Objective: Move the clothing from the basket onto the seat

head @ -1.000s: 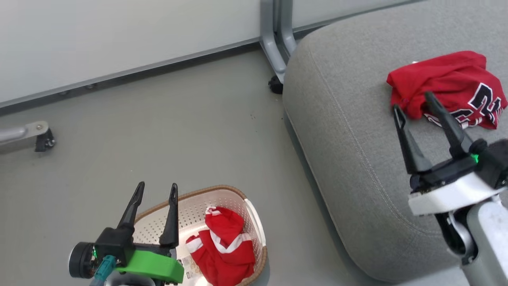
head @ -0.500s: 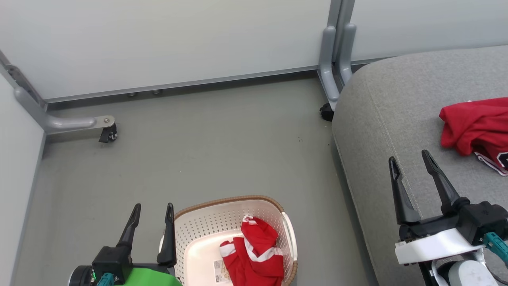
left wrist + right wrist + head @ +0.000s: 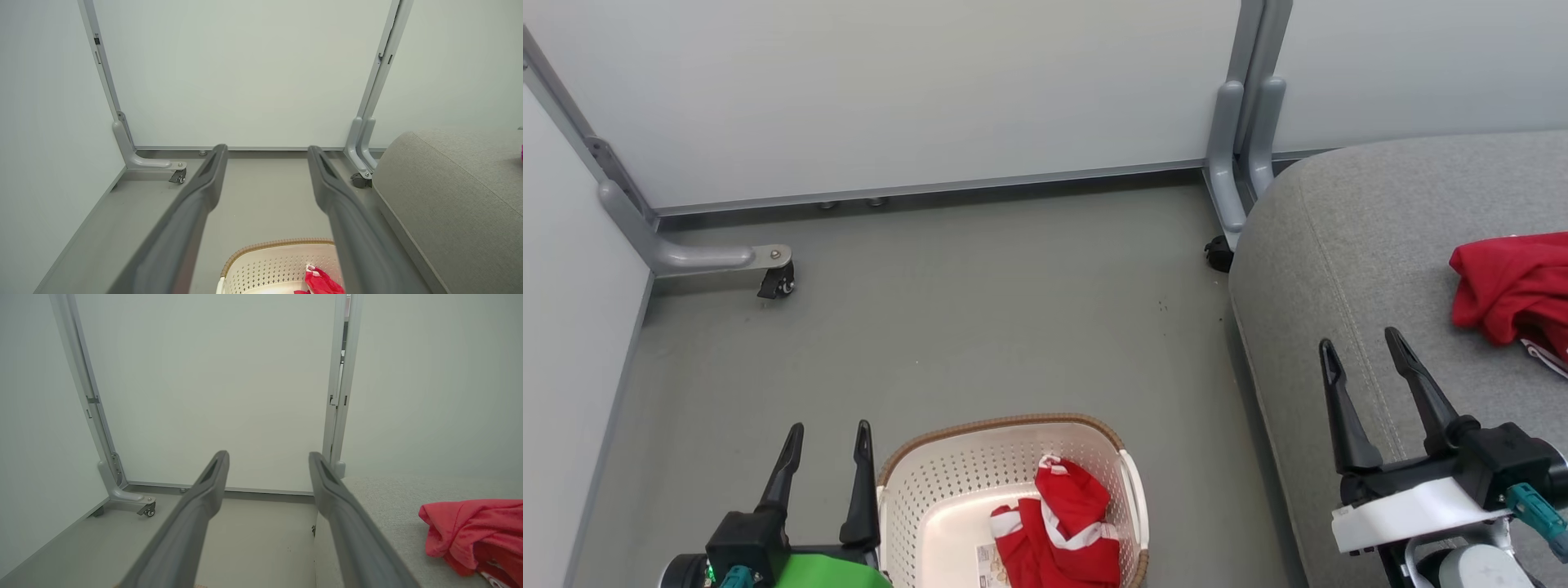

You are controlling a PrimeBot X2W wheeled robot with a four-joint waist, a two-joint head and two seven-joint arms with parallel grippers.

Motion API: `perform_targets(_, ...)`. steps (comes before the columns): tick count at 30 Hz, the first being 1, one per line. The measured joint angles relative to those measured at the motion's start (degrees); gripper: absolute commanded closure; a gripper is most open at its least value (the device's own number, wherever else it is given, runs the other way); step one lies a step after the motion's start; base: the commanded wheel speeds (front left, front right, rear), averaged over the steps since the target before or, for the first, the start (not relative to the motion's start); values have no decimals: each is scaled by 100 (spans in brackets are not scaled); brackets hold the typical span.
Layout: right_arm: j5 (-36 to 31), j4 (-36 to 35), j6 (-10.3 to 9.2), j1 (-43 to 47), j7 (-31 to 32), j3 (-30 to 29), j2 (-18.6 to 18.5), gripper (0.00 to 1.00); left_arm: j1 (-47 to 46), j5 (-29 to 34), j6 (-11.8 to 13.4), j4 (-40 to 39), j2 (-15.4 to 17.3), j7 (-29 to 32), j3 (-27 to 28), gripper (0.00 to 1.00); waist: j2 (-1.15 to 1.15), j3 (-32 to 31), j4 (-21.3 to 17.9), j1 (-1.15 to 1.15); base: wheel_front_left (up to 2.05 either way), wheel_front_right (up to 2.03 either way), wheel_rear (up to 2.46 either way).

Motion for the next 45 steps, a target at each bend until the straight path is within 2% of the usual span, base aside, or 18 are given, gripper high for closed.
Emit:
perform_targets(20,205,105,0,-40,0,-73,1,0,19,-99,0,-12,1,0,-26,0,0,102,34,0,0,0,0)
perform_targets(25,152,33,0,-182,0,-55,-74,0,-141,-171,-125,96,0,0,-125,0,0,337,-37,0,0,0,0)
perform_targets(31,37,-247,0,-636,0,-121,-246,0,-904,-99,-244,283,0,0,-349,0,0,913,-126,0,0,0,0)
perform_targets(38,-5,-665,0,-1242,0,-231,-360,0,-2078,148,-412,1200,-7,0,-829,0,0,1882,-258,0,0,0,0)
perform_targets(45,-83,-1059,0,-1755,1,-171,-390,0,-3286,-10,-517,2944,-15,0,-1428,0,0,2915,-423,1,0,0,0)
